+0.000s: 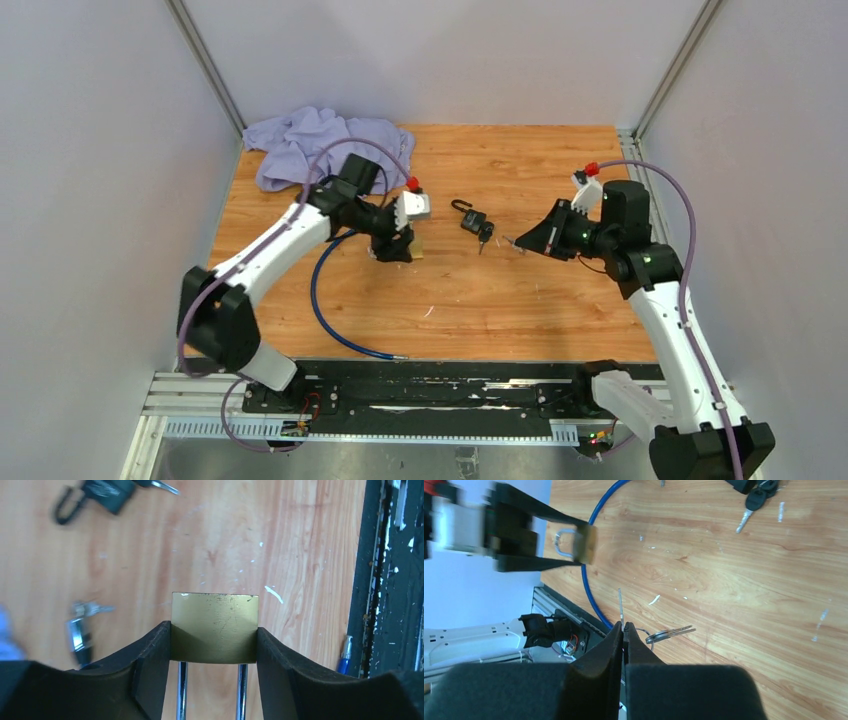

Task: Unlock with the key

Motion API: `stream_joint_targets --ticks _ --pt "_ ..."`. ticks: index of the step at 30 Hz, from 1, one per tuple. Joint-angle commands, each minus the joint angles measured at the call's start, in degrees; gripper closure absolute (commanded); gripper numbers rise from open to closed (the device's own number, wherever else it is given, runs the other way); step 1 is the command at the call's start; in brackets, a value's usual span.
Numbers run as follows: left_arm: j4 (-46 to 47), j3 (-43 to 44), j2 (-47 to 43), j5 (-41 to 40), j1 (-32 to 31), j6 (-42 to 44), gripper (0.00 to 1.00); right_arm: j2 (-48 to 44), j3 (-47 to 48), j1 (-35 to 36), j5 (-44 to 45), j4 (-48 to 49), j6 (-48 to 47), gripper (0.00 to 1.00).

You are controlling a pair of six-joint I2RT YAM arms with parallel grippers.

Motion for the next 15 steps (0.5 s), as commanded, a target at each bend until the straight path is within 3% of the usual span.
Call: stream_joint_targets --ticks 1,9,15 --pt "-10.13 3.01 -9.09 5.47 3.92 2.79 1.00 1.89 3.17 4.75 -0.41 3.51 0.38 0.99" --pt "-17.66 5.52 -25.47 6.85 5.30 11.02 1.00 7.32 11.35 17.02 0.99 3.38 -3.60 0.99" --pt "-17.77 8.11 -33.39 7.58 5.33 15.46 1.00 9.10 14.76 25.23 2.06 5.79 -4.99 0.99"
